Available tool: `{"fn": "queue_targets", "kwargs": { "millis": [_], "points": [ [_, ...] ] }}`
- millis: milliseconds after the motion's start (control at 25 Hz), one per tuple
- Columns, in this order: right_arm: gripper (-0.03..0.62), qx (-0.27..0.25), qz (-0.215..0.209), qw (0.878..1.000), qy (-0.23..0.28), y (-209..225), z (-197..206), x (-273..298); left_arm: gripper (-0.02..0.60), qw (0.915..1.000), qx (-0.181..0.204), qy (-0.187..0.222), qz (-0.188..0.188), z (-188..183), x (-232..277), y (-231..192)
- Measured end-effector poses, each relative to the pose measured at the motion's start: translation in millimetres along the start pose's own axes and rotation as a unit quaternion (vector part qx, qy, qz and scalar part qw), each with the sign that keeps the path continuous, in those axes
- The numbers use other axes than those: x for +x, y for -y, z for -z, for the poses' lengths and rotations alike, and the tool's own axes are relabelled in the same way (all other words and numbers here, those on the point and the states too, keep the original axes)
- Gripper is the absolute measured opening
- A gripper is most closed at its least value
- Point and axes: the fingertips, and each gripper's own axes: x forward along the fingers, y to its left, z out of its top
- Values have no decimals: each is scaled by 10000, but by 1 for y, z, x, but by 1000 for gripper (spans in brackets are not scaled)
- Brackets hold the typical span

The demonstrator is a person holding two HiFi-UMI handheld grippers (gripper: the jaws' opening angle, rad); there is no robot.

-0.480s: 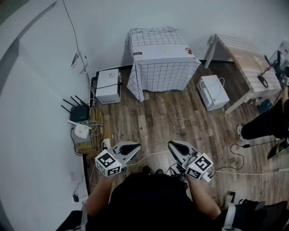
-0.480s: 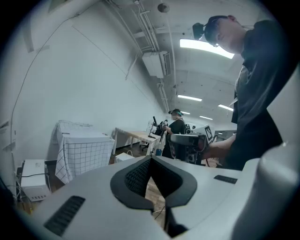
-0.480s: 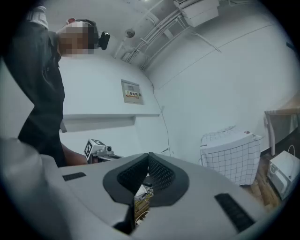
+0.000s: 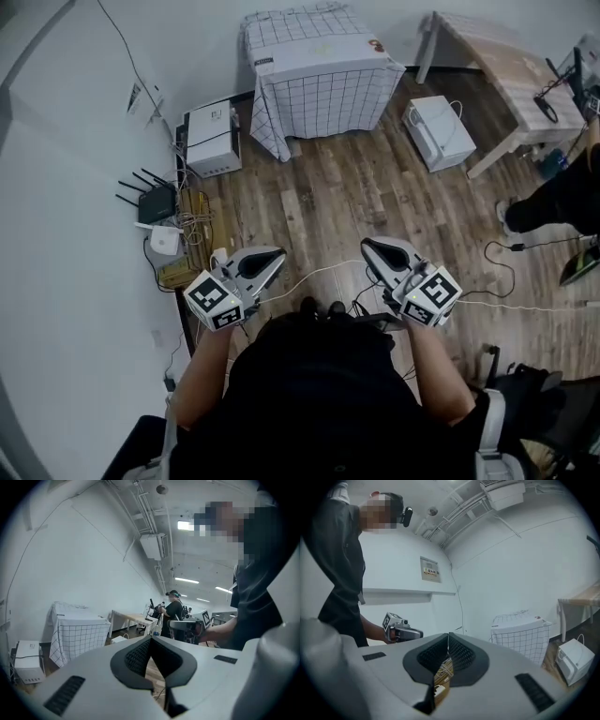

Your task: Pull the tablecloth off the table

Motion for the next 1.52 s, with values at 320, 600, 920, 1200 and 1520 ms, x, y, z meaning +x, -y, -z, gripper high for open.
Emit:
{"fn": "queue_targets", "kwargs": {
  "millis": [320, 600, 920, 1200, 1520],
  "points": [
    [21, -144, 77, 9999, 43, 8, -1, -25, 11, 9999, -70, -72, 88, 2, 4, 9],
    [23, -113, -258, 9996, -39, 2, 6, -34, 11, 10000, 47, -57, -19, -7, 22, 18],
    [23, 192, -277, 9992, -191, 14, 26, -48, 11, 9998, -46, -142, -92, -1, 25, 14],
    [23, 267, -365, 9984, -350, 41, 29, -8, 11, 9998, -196, -50, -4, -2, 45, -37],
    [21, 292, -280, 9969, -681, 113, 16, 79, 11, 9991, -405, 110, 32, -11, 88, -149]
  ]
}}
